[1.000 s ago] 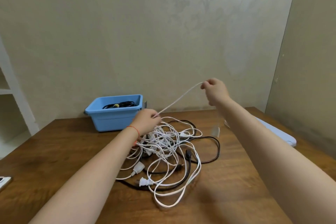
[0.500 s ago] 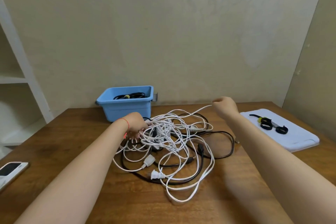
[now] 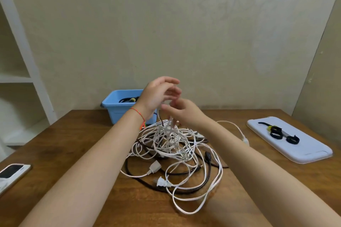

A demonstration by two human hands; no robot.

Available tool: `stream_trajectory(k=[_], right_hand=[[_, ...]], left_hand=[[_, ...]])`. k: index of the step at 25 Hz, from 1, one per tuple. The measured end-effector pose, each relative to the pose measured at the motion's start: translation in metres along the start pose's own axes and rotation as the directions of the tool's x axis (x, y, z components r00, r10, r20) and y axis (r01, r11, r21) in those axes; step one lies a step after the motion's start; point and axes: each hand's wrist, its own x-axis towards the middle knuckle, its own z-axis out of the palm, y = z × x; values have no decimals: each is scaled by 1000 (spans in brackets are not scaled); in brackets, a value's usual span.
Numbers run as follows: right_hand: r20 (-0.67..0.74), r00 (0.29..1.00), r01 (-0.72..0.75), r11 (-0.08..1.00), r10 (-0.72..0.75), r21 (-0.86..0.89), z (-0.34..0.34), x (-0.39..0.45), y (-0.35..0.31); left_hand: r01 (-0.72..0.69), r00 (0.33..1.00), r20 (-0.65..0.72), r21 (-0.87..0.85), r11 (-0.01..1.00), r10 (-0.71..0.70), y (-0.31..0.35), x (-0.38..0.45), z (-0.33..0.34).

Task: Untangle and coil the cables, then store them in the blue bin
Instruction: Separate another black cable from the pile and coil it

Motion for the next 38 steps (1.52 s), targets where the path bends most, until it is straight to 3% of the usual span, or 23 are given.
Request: stream_trajectory(k=[2, 4, 6, 7, 8, 10, 12, 13, 15, 17, 19, 20, 22, 23, 25, 27, 29, 31, 33, 35, 38], right_hand=[[-92, 993, -76, 996, 71, -52, -3, 1, 6], [-137, 977, -172, 984, 166, -37, -11, -1, 14], [-112, 971, -213, 977, 213, 6, -18, -5, 19], [-79, 972, -224, 975, 223, 4, -17, -5, 20], [-46, 972, -231, 973, 230, -12, -13, -6, 20], [-11, 970, -241, 968, 241, -62, 0, -3, 21], [-17, 968, -250, 961, 250, -117, 14, 5, 23], [-18, 971, -239, 956, 239, -169, 20, 11, 24], [10, 977, -201, 938, 213, -282, 31, 19, 25], [18, 978, -190, 930, 206, -314, 42, 23, 20], [-17, 985, -170, 941, 172, -293, 47, 28, 12], [-43, 989, -149, 950, 143, -273, 48, 31, 8], [-72, 993, -112, 963, 97, -244, 44, 39, -1], [-62, 994, -104, 968, 93, -228, 40, 40, -5], [-50, 988, -150, 985, 146, -81, 27, 43, -14], [-150, 961, -198, 957, 232, 213, 5, 44, -28], [-251, 915, -161, 857, 315, 489, -27, 46, -42], [-274, 884, -137, 771, 379, 622, -55, 43, -47], [-317, 822, -110, 678, 472, 726, -79, 34, -35], [-365, 717, -31, 551, 594, 834, -107, 19, -9], [-345, 585, -60, 463, 734, 884, -135, 0, 39]], left_hand=[[-25, 999, -42, 112, 993, 30, -4, 1, -4], [45, 992, -126, 408, 912, 7, -29, 3, -23], [215, 976, -151, 742, 635, -154, -67, 3, -48], [301, 946, -186, 809, 505, -267, -82, -1, -57], [383, 910, -240, 799, 464, -338, -98, -4, -67], [555, 831, -344, 544, 629, -436, -116, -12, -78], [683, 718, -366, 208, 700, -592, -125, -23, -86], [716, 687, -327, 154, 681, -649, -127, -29, -91], [720, 691, -270, 174, 672, -671, -130, -37, -97], [645, 758, -288, 204, 736, -585, -127, -40, -100], [468, 865, -355, 322, 823, -354, -114, -33, -104], [376, 899, -386, 443, 814, -205, -104, -27, -105], [152, 952, -302, 599, 786, 46, -69, -18, -94], [43, 968, -230, 533, 845, 96, -50, -14, -84], [-74, 987, -116, 285, 956, 111, -16, -9, -58], [-85, 992, -71, 197, 977, 101, -2, -5, -35], [33, 997, 65, 120, 992, -41, -6, -1, -17], [248, 935, 265, -5, 969, -238, -20, -4, -4], [306, 870, 368, 121, 944, -329, -36, -7, -2], [300, 827, 363, 361, 883, -429, -55, -9, -14], [276, 855, 140, 692, 667, -499, -67, -10, -40]])
